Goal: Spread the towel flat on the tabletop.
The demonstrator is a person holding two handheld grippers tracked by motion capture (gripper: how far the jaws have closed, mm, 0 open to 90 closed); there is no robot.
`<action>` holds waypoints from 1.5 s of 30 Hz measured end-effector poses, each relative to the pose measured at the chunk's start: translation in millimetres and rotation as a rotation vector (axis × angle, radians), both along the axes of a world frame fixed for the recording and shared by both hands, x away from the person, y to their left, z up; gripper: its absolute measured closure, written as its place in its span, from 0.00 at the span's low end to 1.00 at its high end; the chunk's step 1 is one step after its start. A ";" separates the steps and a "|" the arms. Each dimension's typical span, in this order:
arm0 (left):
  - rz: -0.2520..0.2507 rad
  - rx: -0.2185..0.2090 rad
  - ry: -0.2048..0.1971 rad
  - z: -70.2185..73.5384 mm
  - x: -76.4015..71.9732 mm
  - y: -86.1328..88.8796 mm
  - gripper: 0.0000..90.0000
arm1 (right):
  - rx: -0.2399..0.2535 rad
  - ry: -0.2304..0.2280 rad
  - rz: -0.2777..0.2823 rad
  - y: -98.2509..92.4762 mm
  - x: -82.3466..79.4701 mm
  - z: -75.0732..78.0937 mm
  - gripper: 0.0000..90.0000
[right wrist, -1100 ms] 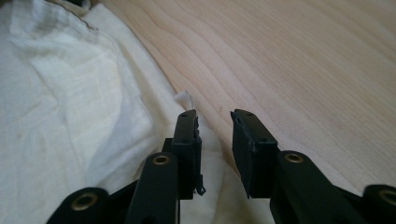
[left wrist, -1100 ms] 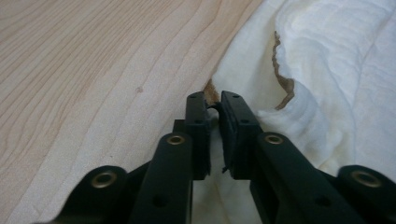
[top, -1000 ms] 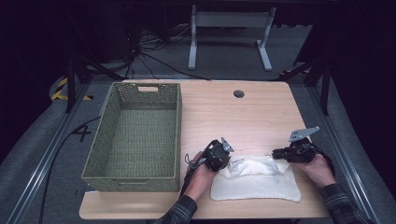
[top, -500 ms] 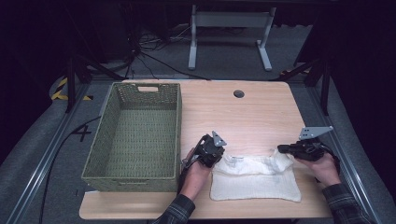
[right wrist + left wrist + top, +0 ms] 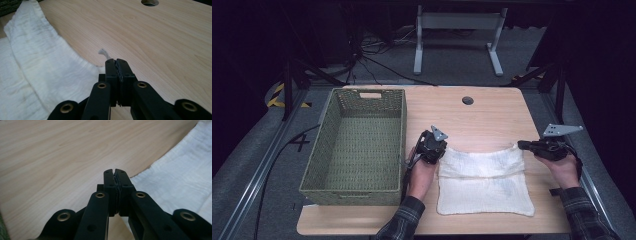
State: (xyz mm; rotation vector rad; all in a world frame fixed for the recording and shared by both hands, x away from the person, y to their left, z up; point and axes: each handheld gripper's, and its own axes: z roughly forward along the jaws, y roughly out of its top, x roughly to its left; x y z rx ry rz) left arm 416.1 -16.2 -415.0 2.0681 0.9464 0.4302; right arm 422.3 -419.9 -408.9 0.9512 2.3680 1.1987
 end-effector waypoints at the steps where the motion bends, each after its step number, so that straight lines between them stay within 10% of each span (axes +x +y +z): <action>1: 0.025 -0.004 -0.005 0.1 6.8 1.5 0.98 | 0.002 -0.002 -0.006 0.2 2.9 -0.1 0.98; 20: 0.139 -0.038 0.006 -7.6 79.4 -0.6 0.98 | 0.027 -0.014 -0.108 -2.0 58.6 -3.6 0.98; 28: 0.166 -0.006 0.042 -16.5 79.4 1.1 0.84 | 0.045 0.016 -0.139 -4.1 58.2 -7.5 0.77; 45: 0.194 0.011 0.113 -40.1 88.8 -0.2 0.70 | 0.008 0.077 -0.143 2.5 69.9 -27.3 0.71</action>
